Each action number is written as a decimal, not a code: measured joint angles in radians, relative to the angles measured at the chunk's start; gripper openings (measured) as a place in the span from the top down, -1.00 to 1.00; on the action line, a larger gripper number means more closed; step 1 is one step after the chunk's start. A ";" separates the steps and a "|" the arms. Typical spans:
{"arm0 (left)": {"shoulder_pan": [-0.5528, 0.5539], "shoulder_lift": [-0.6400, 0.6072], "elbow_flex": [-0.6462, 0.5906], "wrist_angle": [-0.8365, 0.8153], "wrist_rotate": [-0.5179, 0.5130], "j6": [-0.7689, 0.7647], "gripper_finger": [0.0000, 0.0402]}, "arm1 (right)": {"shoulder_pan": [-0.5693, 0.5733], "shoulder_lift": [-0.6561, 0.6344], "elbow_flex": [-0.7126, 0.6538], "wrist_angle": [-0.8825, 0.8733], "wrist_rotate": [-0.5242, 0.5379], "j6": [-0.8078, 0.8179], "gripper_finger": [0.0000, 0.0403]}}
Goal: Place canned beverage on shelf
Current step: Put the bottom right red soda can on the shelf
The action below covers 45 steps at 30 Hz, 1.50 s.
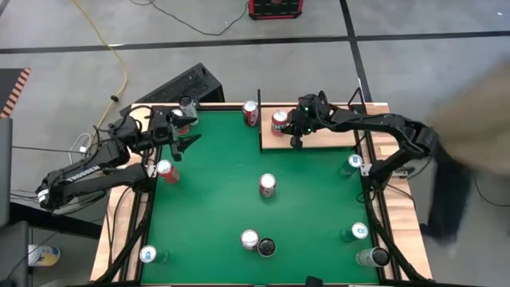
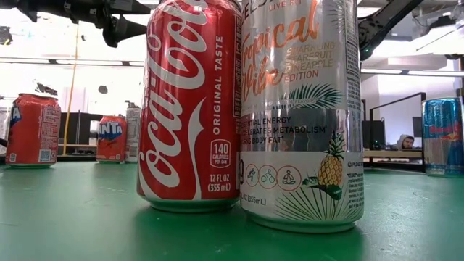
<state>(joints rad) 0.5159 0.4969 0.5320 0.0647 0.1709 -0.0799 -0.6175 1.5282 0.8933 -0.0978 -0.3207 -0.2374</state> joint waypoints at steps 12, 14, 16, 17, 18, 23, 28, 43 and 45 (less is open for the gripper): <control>0.000 0.000 0.000 -0.009 -0.001 -0.003 -0.48 | -0.001 0.125 0.186 -0.165 0.036 -0.092 0.92; 0.000 0.000 0.000 -0.011 -0.001 -0.003 -0.48 | 0.000 0.140 0.217 -0.219 0.080 -0.108 0.92; 0.000 0.000 0.000 -0.018 -0.001 -0.003 -0.48 | 0.000 0.149 0.237 -0.263 0.108 -0.112 0.92; 0.000 0.000 0.000 -0.020 -0.002 -0.003 -0.48 | -0.001 0.149 0.242 -0.278 0.114 -0.112 0.92; 0.000 0.000 0.000 -0.022 -0.002 -0.002 -0.48 | -0.001 0.149 0.245 -0.281 0.117 -0.113 0.92; 0.000 0.000 0.000 -0.026 -0.002 0.005 -0.48 | -0.006 0.140 0.246 -0.261 0.137 -0.115 0.92; 0.000 0.000 0.000 -0.030 -0.002 0.008 -0.48 | -0.009 0.140 0.246 -0.240 0.139 -0.115 0.92; 0.000 0.000 0.000 -0.029 -0.015 0.007 -0.48 | -0.033 0.140 0.246 -0.191 0.143 -0.138 0.92; 0.000 0.000 0.000 -0.029 -0.020 0.006 -0.48 | -0.038 0.140 0.246 -0.187 0.143 -0.138 0.92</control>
<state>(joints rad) 0.5163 0.4969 0.5320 0.0353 0.1513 -0.0734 -0.6554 1.6684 1.1397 -0.2843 -0.1776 -0.3756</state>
